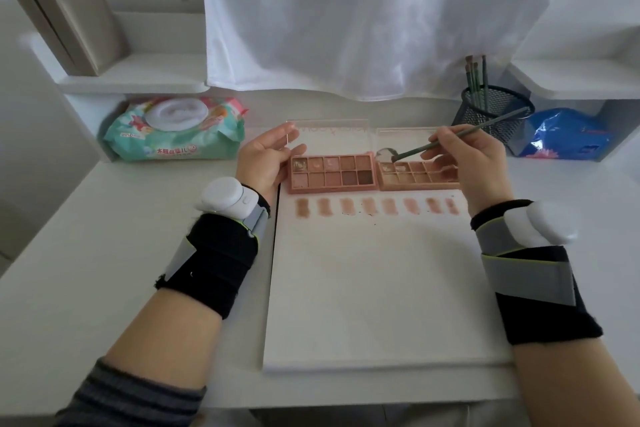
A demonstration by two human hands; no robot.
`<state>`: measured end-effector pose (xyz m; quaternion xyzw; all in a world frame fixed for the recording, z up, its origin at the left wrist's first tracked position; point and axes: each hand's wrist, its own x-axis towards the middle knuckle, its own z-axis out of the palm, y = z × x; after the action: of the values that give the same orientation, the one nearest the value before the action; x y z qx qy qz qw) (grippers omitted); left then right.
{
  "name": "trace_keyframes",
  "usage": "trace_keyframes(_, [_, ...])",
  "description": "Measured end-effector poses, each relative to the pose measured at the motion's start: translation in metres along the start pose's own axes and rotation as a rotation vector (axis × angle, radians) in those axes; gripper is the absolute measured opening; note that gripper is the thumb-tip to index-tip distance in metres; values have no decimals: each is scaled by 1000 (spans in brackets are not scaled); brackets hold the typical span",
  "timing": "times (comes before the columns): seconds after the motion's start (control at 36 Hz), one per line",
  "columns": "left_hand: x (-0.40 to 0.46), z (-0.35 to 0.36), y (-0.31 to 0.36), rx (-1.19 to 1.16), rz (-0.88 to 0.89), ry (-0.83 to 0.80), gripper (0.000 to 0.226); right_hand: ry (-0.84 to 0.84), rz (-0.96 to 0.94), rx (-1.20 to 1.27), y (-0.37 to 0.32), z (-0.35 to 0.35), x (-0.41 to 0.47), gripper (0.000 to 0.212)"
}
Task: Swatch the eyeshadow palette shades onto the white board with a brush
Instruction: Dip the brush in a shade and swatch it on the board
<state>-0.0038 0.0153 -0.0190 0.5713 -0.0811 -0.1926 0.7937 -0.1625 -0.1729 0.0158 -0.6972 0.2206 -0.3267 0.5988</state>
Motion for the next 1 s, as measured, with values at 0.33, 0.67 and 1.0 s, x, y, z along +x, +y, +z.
trace_keyframes(0.33, [3, 2, -2, -32, -12, -4, 46, 9, 119, 34, 6, -8, 3, 12])
trace_keyframes(0.67, [7, 3, -6, -30, 28, 6, 43, 44, 134, 39, 9, -10, 4, 13])
trace_keyframes(1.0, [8, 8, -12, 127, 112, -45, 40, 64, 139, 58, 11, -11, 3, 12])
